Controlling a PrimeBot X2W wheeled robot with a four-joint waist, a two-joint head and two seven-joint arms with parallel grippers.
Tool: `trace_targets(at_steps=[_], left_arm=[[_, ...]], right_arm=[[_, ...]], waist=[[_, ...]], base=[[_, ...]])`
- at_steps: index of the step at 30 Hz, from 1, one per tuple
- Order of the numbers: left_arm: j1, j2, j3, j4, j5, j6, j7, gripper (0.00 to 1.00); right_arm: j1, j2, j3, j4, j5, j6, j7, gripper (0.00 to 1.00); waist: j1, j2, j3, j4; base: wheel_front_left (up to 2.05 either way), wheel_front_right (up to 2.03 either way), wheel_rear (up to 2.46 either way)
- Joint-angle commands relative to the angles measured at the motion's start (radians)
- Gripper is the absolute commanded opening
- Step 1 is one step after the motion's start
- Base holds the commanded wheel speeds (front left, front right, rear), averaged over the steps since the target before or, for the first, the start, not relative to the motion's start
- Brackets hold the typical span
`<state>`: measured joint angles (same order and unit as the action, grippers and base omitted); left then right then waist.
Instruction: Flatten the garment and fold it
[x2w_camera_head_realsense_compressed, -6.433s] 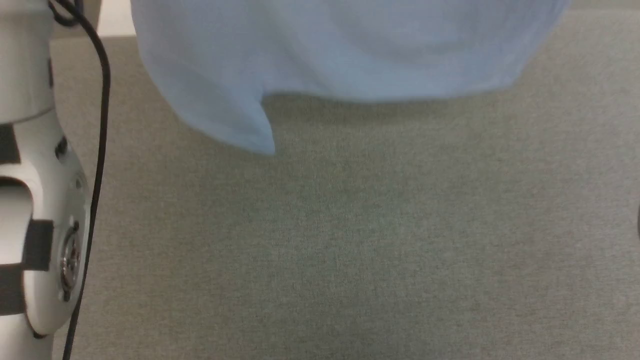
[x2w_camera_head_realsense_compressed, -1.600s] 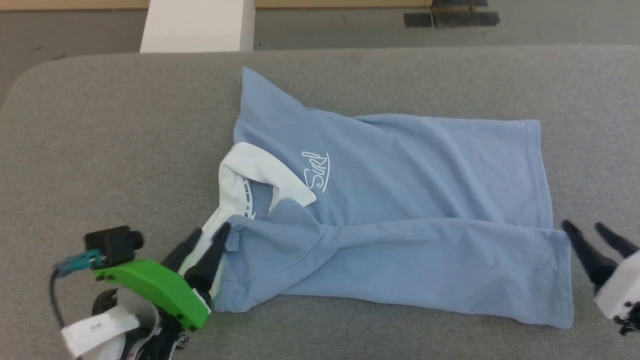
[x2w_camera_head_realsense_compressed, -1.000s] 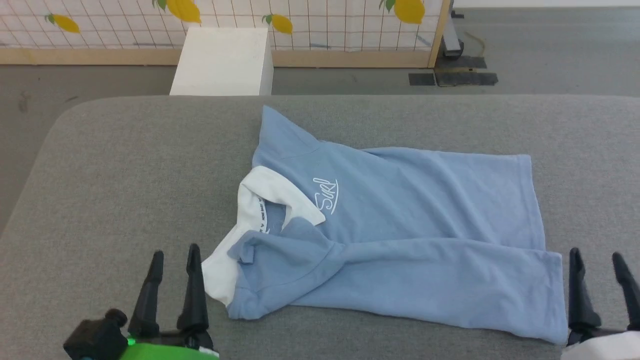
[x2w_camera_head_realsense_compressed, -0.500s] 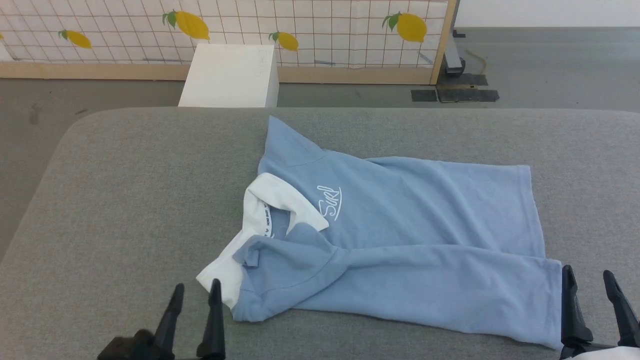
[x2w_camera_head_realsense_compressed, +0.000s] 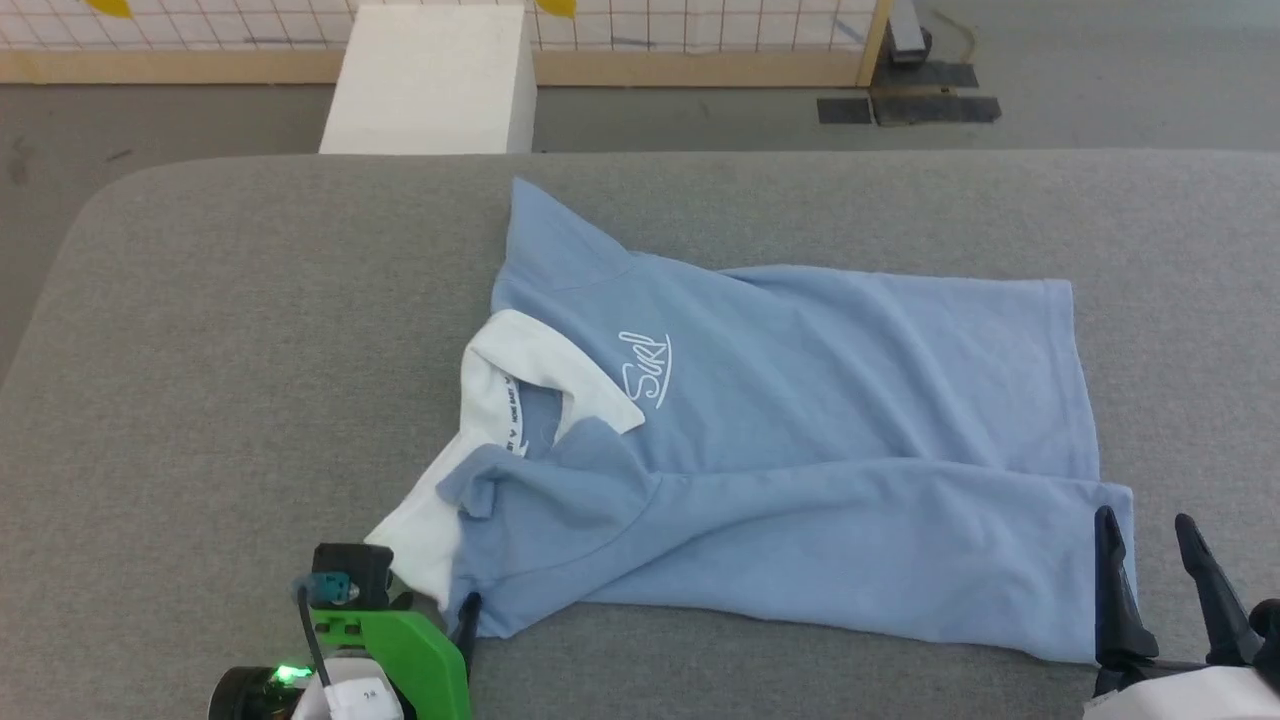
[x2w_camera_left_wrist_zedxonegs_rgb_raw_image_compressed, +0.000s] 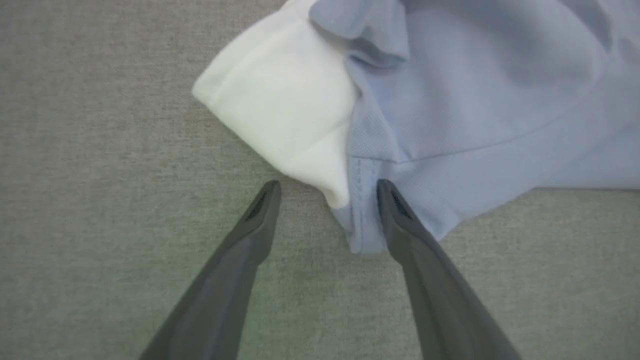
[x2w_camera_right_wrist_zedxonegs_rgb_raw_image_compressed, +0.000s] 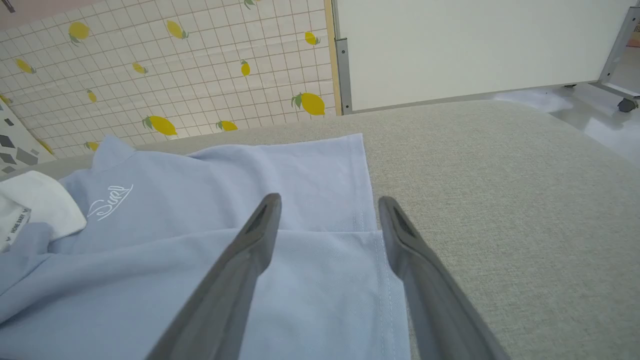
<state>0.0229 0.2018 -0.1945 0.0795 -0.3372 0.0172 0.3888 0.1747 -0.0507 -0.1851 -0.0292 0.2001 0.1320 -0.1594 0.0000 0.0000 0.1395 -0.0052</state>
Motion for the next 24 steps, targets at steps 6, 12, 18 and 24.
trace_targets(at_steps=[6,12,18,24], left_arm=[[-0.052,-0.055,0.013,0.068,-0.077,0.006,0.041,1.00],[-0.076,-0.076,0.002,0.144,-0.124,-0.014,0.079,0.00],[-0.066,-0.086,0.025,0.148,-0.157,-0.027,0.020,0.00],[-0.001,-0.085,0.098,0.062,-0.197,-0.008,-0.075,0.00]], right_arm=[[-0.025,0.000,-0.006,0.001,0.007,-0.001,0.000,1.00],[-0.038,0.000,-0.004,0.015,0.008,-0.001,-0.001,1.00],[-0.048,0.000,0.003,0.020,-0.010,-0.001,0.009,1.00],[-0.081,-0.011,0.014,-0.025,-0.022,-0.001,0.063,1.00]], waist=[[0.0000,0.0000,0.055,-0.044],[0.0000,0.0000,0.065,-0.053],[0.0000,0.0000,0.045,-0.048],[0.0000,0.0000,0.028,-0.042]], base=[[0.00,0.00,0.00],[0.00,0.00,0.00],[0.00,0.00,0.00],[0.00,0.00,0.00]])
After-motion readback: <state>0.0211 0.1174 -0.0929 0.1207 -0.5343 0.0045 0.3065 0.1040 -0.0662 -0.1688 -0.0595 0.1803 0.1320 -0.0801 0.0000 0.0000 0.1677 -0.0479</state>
